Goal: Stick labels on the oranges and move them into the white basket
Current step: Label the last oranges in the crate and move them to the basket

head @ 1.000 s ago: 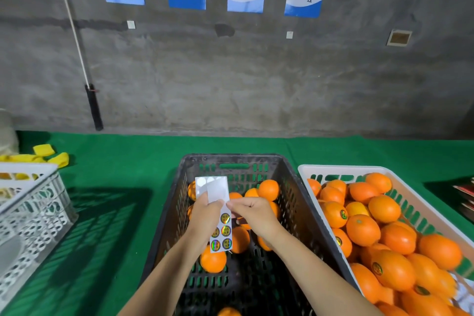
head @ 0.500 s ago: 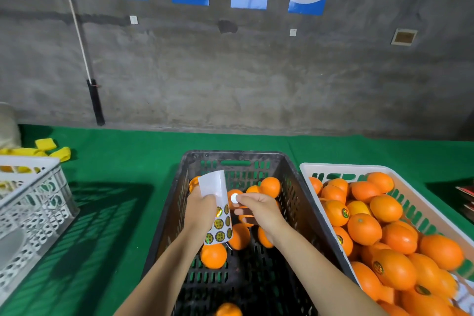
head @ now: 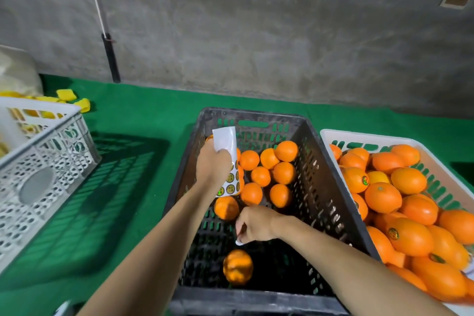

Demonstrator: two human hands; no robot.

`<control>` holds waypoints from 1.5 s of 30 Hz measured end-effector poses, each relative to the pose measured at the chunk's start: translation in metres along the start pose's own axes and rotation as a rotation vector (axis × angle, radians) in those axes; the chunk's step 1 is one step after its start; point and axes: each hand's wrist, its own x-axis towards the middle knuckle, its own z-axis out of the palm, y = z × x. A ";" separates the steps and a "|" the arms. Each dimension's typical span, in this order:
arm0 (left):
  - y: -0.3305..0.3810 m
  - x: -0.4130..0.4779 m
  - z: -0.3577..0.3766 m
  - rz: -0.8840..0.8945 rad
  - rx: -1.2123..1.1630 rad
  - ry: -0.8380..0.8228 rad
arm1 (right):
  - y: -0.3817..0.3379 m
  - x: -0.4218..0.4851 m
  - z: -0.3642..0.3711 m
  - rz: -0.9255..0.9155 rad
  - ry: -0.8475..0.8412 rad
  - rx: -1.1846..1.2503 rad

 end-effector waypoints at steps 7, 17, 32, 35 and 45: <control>-0.002 0.005 0.003 0.009 0.056 -0.009 | -0.002 0.005 0.011 -0.022 -0.055 -0.091; -0.004 0.008 0.006 0.025 0.109 -0.001 | 0.000 0.003 0.010 0.030 -0.181 0.087; -0.004 0.006 0.004 0.032 0.139 -0.006 | 0.002 0.001 0.013 0.162 -0.329 0.179; -0.004 0.006 0.004 0.041 0.133 -0.026 | 0.002 0.001 0.014 0.176 -0.335 0.149; -0.005 0.007 0.004 0.070 0.137 -0.064 | -0.014 0.003 0.039 0.267 -0.573 0.245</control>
